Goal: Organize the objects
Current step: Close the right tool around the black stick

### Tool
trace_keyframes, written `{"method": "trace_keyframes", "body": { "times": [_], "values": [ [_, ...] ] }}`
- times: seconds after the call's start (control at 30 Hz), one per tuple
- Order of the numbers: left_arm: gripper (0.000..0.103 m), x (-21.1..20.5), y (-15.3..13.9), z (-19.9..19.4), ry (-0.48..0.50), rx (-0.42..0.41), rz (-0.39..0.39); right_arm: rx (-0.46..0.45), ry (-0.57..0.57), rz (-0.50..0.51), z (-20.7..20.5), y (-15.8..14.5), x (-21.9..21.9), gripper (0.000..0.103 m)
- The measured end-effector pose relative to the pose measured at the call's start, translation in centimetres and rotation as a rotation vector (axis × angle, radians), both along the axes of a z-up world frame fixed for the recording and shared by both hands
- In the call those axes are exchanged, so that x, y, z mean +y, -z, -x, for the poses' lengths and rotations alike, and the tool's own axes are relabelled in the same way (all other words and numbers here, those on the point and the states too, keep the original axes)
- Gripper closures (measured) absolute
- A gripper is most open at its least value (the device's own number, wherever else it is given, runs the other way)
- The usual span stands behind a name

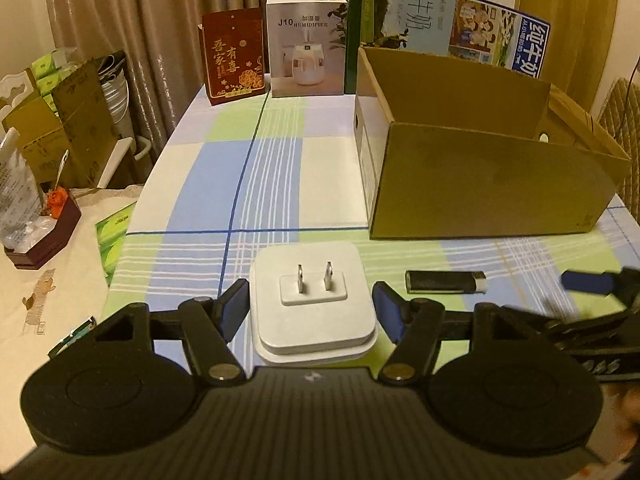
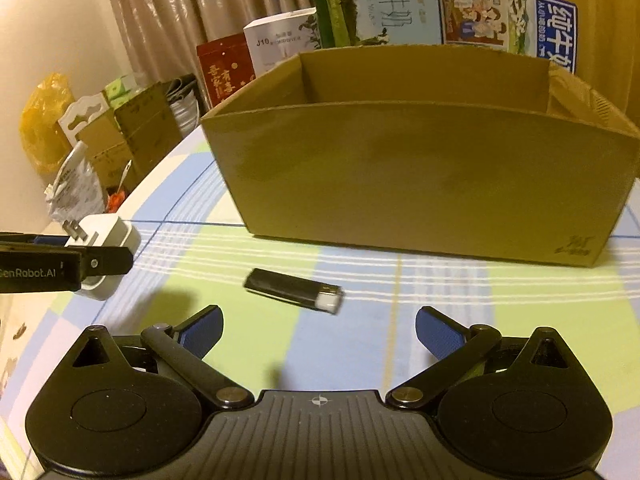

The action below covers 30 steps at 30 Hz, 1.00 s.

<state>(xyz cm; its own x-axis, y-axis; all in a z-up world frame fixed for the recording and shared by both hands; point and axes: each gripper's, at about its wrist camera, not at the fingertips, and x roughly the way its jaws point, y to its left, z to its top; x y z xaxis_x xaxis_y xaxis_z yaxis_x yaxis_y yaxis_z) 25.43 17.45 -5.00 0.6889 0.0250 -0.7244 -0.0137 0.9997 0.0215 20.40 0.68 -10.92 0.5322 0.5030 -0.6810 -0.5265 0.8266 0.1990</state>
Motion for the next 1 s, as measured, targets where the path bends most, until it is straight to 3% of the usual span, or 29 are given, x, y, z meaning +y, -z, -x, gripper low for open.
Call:
{"method": "trace_keyframes", "body": {
  "times": [0.2, 0.43, 0.87, 1.0],
  "values": [
    [0.04, 0.3, -0.2, -1.0, -0.013, -0.014, 0.003, -0.03, 0.032, 0.037, -0.1, 2.2, 3.0, 0.005],
    [0.04, 0.9, 0.0, -1.6, -0.021, -0.011, 0.039, -0.031, 0.164, 0.05, -1.1, 4.2, 4.5, 0.005],
    [0.04, 2.0, 1.3, -2.5, -0.052, 0.017, 0.058, -0.101, 0.25, 0.139, -1.4, 5.0, 8.0, 0.005],
    [0.04, 2.3, 1.9, -2.8, -0.068, 0.031, 0.056, -0.116, 0.241, 0.144, -1.3, 5.2, 8.6, 0.011]
  ]
}}
